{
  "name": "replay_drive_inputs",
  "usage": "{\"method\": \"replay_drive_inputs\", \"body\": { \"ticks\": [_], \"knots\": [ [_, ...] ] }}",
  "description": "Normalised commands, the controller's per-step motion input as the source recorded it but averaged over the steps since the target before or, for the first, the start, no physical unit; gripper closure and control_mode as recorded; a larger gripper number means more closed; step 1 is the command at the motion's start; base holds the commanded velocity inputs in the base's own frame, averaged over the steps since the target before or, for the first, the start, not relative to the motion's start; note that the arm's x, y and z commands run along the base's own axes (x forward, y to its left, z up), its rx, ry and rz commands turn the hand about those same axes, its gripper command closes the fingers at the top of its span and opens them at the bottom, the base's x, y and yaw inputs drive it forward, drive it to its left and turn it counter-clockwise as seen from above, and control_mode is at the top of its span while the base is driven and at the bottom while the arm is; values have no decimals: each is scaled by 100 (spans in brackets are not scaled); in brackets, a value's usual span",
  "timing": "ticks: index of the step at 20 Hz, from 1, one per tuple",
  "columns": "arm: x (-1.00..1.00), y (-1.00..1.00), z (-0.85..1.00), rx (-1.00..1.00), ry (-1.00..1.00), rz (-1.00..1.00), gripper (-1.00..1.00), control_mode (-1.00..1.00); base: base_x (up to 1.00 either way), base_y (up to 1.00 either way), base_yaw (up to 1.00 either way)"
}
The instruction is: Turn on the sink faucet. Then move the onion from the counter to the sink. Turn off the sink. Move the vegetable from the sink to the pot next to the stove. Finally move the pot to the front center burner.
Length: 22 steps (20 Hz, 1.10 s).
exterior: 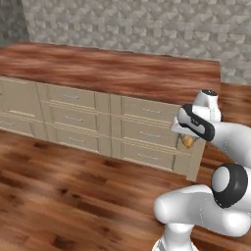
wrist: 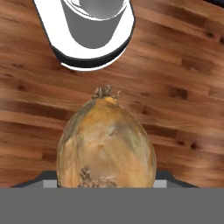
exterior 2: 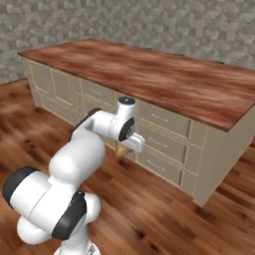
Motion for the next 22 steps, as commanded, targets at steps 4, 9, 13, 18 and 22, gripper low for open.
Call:
{"method": "replay_drive_inputs", "body": {
  "ticks": [4, 9, 13, 18, 22],
  "knots": [
    [0, 0, 0, 0, 0, 0, 100, 100, 0, -14, -49],
    [0, 0, 0, 0, 0, 0, 100, 100, 0, -14, -49],
    [0, 0, 0, 0, 0, 0, 100, 100, 0, -13, -49],
    [0, 0, 0, 0, 0, 0, 100, 100, 1, -17, -49],
    [0, 0, 0, 0, 0, 0, 100, 100, 11, -11, -49]
  ]
}}
